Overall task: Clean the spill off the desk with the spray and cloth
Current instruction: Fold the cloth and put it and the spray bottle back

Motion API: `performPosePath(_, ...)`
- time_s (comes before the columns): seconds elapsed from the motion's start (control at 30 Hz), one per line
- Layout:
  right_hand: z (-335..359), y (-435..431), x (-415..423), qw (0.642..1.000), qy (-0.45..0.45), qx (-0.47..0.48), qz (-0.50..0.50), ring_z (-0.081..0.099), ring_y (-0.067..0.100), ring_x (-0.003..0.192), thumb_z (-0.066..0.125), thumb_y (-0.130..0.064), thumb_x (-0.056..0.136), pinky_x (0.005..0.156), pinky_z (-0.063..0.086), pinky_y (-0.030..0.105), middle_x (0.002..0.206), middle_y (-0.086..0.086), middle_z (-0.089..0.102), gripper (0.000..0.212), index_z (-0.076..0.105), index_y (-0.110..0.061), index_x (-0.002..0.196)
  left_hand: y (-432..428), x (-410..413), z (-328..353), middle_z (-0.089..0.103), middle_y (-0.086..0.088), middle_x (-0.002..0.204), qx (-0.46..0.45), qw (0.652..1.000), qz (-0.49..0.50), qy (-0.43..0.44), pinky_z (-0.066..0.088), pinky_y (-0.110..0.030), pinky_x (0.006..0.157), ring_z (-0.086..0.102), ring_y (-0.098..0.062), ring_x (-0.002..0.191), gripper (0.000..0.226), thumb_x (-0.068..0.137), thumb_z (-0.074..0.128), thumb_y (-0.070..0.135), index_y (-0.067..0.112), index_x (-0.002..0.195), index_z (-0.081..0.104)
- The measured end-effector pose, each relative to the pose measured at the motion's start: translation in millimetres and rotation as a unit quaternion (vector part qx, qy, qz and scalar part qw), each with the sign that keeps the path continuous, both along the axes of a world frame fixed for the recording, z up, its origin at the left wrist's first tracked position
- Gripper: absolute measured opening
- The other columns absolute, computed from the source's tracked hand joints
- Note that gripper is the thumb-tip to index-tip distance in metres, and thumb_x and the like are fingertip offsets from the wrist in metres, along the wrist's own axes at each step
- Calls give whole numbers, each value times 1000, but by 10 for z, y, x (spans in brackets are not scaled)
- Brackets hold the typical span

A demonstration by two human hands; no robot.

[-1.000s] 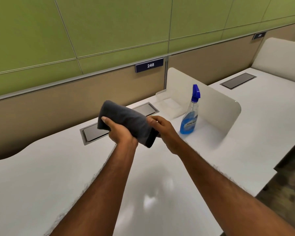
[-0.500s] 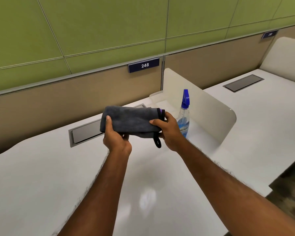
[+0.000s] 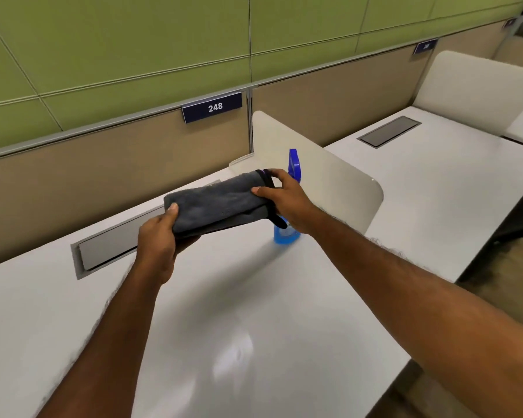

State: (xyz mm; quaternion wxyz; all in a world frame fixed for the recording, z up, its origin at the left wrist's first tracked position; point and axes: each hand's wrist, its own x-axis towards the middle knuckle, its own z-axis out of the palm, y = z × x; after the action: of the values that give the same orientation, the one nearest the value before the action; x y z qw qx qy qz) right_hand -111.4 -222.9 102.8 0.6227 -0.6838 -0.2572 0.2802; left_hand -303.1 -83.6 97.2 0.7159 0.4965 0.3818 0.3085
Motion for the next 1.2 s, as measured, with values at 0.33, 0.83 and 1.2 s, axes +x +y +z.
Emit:
performPosePath(0.33,681,232,1031,998,-20,29,53,69,31,97,73,-15,85,74,61,44,114,15,65,44,52,-16,124,76,937,616,67,-3,91,118,992,37,18,61,-31,63,68,-16,82,28,100,48,31,14,83,61)
performPosePath(0.83,534,791,2463,994,-37,-94,37,61,19,89,60,-5,86,77,59,36,104,5,58,37,48,-18,119,633,2562,414,67,-11,103,162,966,32,201,60,-32,57,68,-26,80,39,94,55,39,2,106,63)
performPosePath(1.2,-288,1144,2707,915,-316,-250,27,58,24,91,71,-6,77,75,50,32,106,6,60,53,51,-14,125,919,2858,-592,72,-14,89,150,935,14,321,61,-41,72,71,-32,78,51,67,77,49,4,90,69)
